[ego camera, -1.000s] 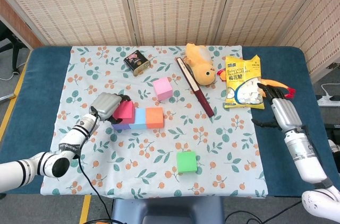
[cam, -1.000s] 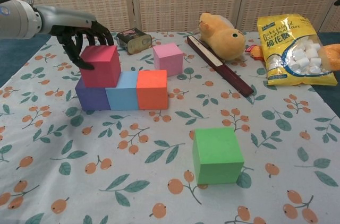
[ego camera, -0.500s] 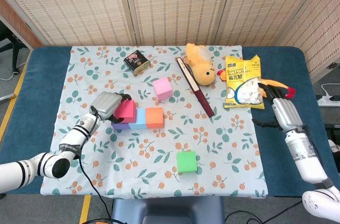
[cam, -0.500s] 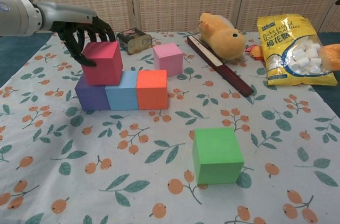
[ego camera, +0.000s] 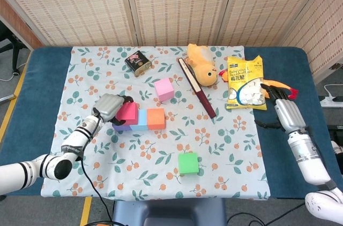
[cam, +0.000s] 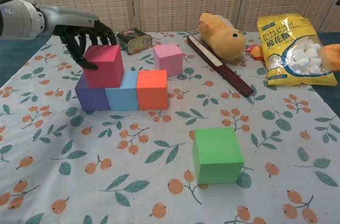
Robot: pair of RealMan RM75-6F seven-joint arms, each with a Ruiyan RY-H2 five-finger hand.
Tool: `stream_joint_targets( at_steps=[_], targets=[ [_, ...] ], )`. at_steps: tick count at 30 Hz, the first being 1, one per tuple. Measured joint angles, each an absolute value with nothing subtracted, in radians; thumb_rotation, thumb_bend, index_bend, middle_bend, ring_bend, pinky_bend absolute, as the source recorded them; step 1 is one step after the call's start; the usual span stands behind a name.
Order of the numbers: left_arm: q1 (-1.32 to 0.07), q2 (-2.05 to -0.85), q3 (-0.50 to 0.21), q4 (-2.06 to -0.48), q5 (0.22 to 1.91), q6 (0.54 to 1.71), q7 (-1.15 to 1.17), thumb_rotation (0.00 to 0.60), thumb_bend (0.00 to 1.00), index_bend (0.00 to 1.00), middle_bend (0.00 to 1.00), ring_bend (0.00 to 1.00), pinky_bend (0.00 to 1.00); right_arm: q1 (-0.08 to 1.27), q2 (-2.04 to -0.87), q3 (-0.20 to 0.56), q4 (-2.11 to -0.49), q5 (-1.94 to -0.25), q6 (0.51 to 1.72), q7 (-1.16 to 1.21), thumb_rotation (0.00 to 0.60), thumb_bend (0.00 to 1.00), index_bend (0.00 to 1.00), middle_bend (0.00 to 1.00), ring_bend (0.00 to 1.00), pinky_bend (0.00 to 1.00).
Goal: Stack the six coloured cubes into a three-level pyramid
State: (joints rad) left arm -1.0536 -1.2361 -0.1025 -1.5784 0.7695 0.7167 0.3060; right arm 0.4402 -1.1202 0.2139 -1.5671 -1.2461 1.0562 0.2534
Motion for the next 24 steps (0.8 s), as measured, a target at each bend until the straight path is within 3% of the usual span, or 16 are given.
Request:
stream_joint_targets(
  at_steps=[7,24],
  targets=[
    [-1.052,-1.24,-0.102,-1.577,0.764,0.712,0.299,0.6,0.31,0.27,0.25,0.36,0.43,0.44,-1.122,0.214,-1.563,-1.246,1.055,0.258,0.6,0.0,0.0,0.08,0.0,0.03],
    [-1.046,-1.237,-0.104,-1.586,0.785,0.717,0.291,0.6,0.31,0.19,0.16,0.28,0.42,0.438,-1.12,0.217,-1.563,-1.244,1.057,0.264,0.6,0.0,0.0,0.08,0.0,0.03]
  ],
)
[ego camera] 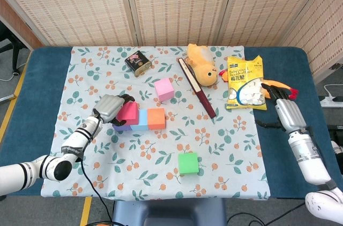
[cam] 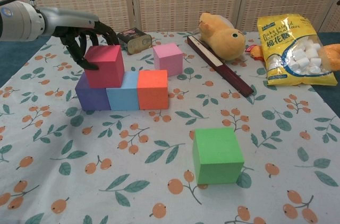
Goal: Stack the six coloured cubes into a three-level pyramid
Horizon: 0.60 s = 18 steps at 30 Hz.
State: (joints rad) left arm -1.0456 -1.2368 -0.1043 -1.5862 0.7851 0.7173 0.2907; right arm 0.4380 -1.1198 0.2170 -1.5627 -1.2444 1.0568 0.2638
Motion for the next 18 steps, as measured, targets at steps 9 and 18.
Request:
stream_joint_targets(
  at_steps=[9,18],
  targets=[
    [-1.042,-1.226,-0.106,-1.599,0.791,0.709,0.279,0.6,0.31,0.13,0.06,0.12,0.37,0.437,-1.116,0.219,-1.566,-1.244,1.058,0.269,0.6,0.0,0.0,0.08,0.0,0.03],
    [-1.04,-1.216,-0.1,-1.617,0.802,0.708,0.283,0.6,0.31,0.12,0.05,0.09,0.36,0.436,-1.115,0.219,-1.568,-1.245,1.057,0.269,0.6,0.0,0.0,0.08,0.0,0.03]
  ],
)
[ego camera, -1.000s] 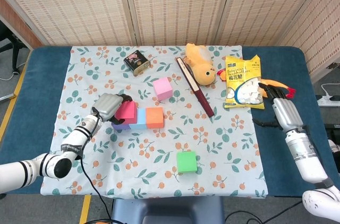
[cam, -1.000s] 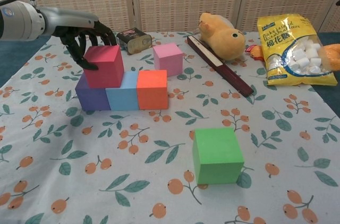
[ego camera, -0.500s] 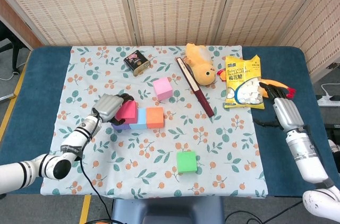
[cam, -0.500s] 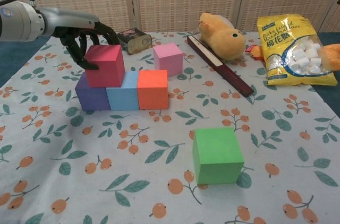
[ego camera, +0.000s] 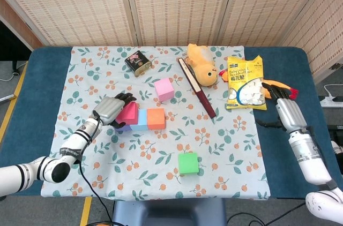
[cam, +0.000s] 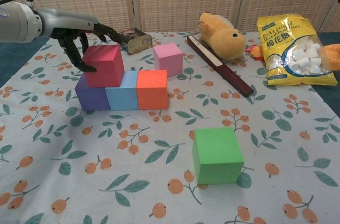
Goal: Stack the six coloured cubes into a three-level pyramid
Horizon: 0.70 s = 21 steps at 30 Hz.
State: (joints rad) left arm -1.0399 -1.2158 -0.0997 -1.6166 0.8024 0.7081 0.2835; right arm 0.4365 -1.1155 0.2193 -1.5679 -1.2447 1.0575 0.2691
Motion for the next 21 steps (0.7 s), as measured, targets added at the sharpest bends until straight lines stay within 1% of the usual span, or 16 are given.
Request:
stream_joint_targets(
  at_steps=[3,9,14,16,21],
  targets=[
    [-1.039,-1.209,-0.101,-1.626,0.804,0.711,0.282,0.6,0.31,0.13,0.05,0.1,0.36,0.435,-1.114,0.22,-1.569,-1.244,1.059,0.27,0.6,0.0,0.0,0.08,0.0,0.03],
    [-1.01,-1.17,-0.12,-1.666,0.829,0.736,0.23,0.6,0.31,0.13,0.04,0.08,0.31,0.428,-1.108,0.219,-1.572,-1.25,1.069,0.277,0.6,0.0,0.0,0.08,0.0,0.03],
    [-0.934,-1.11,-0.136,-1.708,0.907,0.82,0.159,0.6,0.31,0.14,0.04,0.08,0.28,0.418,-1.097,0.221,-1.577,-1.254,1.082,0.294,0.6,0.0,0.0,0.08,0.0,0.1],
    [-0.899,-1.091,-0.138,-1.715,0.936,0.867,0.14,0.6,0.31,0.16,0.05,0.08,0.28,0.419,-1.094,0.222,-1.577,-1.254,1.078,0.304,0.6,0.0,0.0,0.08,0.0,0.13],
    [-0.813,-1.07,-0.133,-1.708,0.984,0.99,0.125,0.6,0.3,0.22,0.1,0.09,0.27,0.44,-1.089,0.222,-1.577,-1.27,1.043,0.314,0.6,0.0,0.0,0.1,0.0,0.16]
  ],
)
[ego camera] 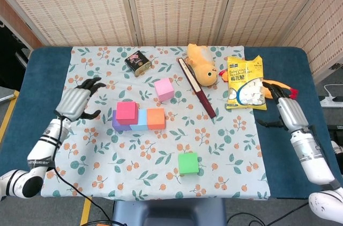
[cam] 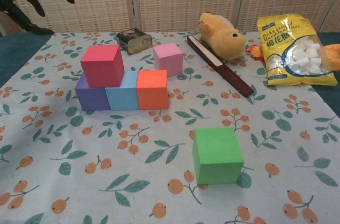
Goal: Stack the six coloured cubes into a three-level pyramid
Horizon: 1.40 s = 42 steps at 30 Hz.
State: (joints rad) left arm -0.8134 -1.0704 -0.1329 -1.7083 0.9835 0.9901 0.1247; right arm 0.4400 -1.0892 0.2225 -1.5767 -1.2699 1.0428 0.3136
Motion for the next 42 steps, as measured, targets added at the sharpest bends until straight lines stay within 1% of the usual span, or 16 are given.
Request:
stream_joint_targets(
  at_steps=[4,12,18,21,25,31,42],
  targets=[
    [-0.73,-1.072,-0.117,-1.691,1.03,1.077,0.109,0.6,0.29,0.26,0.13,0.11,0.27,0.475,-1.089,0.228,-1.577,-1.286,1.009,0.315,0.6,0.0,0.0,0.11,0.0,0.17],
    [-0.621,-1.088,-0.081,-1.675,1.121,1.155,0.054,0.6,0.29,0.27,0.15,0.14,0.27,0.543,-1.111,0.244,-1.569,-1.303,0.945,0.318,0.6,0.0,0.0,0.13,0.0,0.17],
    [-0.566,-1.111,-0.06,-1.667,1.188,1.212,0.067,0.6,0.29,0.29,0.17,0.16,0.27,0.66,-1.154,0.265,-1.511,-1.307,0.812,0.325,0.6,0.0,0.0,0.14,0.0,0.17],
    [-0.538,-1.121,-0.051,-1.668,1.22,1.242,0.083,0.6,0.29,0.29,0.18,0.16,0.27,0.743,-1.181,0.273,-1.463,-1.313,0.71,0.324,0.6,0.0,0.0,0.14,0.0,0.17],
    [-0.509,-1.127,-0.044,-1.674,1.242,1.26,0.09,0.6,0.29,0.29,0.18,0.16,0.27,0.886,-1.247,0.284,-1.341,-1.319,0.582,0.305,0.6,0.0,0.0,0.14,0.0,0.17],
    [-0.474,-1.119,-0.044,-1.688,1.254,1.276,0.093,0.6,0.29,0.29,0.18,0.16,0.27,1.054,-1.396,0.3,-1.106,-1.305,0.468,0.272,0.6,0.0,0.0,0.14,0.0,0.17],
    [-0.424,-1.108,-0.057,-1.703,1.264,1.295,0.09,0.6,0.29,0.29,0.17,0.16,0.26,1.249,-1.677,0.311,-0.663,-1.294,0.311,0.296,0.6,0.0,0.0,0.14,0.0,0.17]
  ],
)
